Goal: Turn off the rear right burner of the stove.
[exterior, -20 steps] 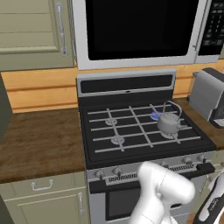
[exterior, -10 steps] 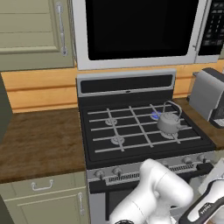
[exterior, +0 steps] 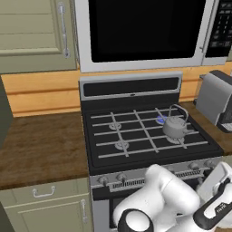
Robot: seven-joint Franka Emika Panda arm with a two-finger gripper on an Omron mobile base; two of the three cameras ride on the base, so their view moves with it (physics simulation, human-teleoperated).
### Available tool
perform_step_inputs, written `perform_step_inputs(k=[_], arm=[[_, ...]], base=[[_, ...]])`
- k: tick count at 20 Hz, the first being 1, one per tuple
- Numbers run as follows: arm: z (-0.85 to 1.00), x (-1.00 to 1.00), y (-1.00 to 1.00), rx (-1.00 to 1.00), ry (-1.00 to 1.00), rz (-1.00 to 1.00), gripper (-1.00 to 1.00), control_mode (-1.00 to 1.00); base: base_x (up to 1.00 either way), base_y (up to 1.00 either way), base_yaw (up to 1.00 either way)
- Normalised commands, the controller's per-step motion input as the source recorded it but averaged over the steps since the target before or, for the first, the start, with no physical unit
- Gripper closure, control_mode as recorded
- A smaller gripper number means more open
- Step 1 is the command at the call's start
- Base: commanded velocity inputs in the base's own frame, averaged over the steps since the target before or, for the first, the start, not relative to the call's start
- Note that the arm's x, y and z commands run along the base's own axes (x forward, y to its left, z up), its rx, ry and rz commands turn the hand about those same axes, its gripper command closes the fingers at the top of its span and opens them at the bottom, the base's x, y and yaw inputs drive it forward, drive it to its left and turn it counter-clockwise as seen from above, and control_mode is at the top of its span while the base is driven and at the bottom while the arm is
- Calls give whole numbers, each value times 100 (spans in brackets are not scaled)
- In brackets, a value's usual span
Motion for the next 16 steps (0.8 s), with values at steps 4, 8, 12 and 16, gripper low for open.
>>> perform_step_inputs(k=[4,8,12,16], arm=[[-17,0,-48,0,0,15,-100,-100],[-18,10,-33,-1,0,15,-100,-100],[-26,17,-30,-3,0,13,-100,-100],[-37,3,-37,-5,0,11,-100,-100]], base=[[0,0,0],[0,0,0],[0,0,0],[0,0,0]])
